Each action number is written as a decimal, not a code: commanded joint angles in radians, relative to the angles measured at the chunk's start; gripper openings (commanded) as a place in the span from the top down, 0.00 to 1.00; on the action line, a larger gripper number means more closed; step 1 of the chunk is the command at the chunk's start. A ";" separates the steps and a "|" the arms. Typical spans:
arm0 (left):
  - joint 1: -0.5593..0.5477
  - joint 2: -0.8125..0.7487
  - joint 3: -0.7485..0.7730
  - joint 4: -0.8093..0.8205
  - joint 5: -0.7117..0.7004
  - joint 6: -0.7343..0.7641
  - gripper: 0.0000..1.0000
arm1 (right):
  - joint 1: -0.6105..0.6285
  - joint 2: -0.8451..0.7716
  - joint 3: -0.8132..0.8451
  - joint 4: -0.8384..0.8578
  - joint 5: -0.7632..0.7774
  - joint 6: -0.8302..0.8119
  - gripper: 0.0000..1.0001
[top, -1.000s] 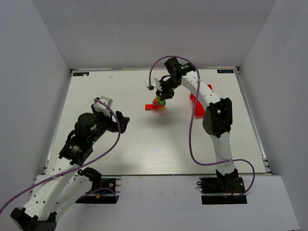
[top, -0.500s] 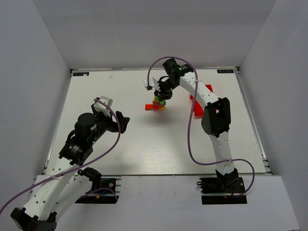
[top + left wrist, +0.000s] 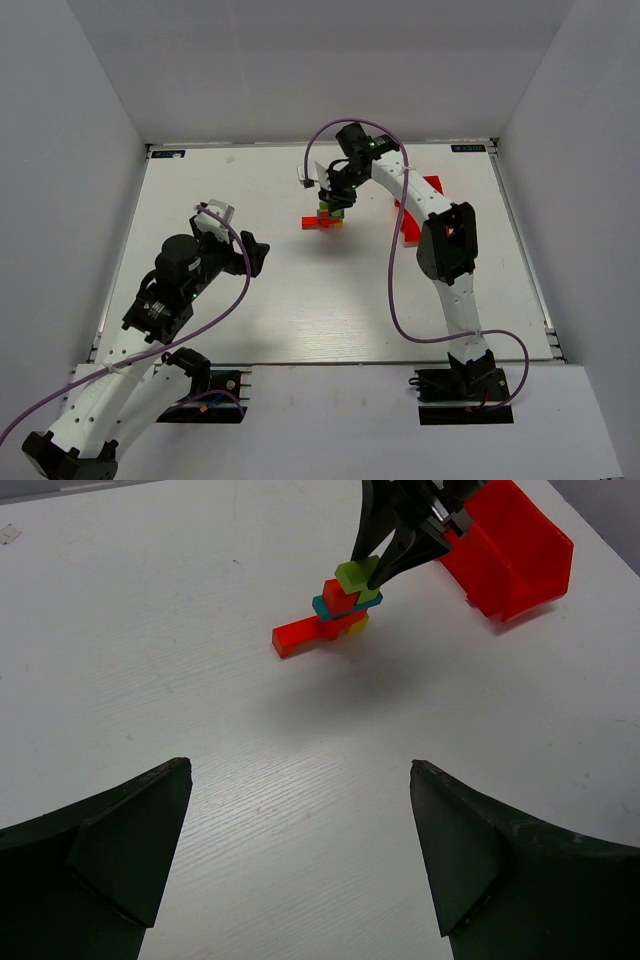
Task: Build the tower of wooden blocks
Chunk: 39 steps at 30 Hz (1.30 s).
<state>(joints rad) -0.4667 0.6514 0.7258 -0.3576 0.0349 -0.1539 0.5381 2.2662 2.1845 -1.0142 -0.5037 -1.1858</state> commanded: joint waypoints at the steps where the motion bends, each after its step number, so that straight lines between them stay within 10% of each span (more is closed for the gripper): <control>1: 0.005 -0.010 -0.005 0.020 0.011 0.007 0.00 | 0.002 0.009 0.029 0.012 -0.010 0.006 1.00; 39: 0.005 -0.010 -0.005 0.020 0.011 0.007 0.00 | 0.006 0.024 0.024 0.020 0.024 0.015 0.97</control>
<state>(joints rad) -0.4667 0.6514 0.7258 -0.3580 0.0349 -0.1539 0.5388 2.2864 2.1845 -1.0031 -0.4740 -1.1782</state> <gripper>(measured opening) 0.998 0.348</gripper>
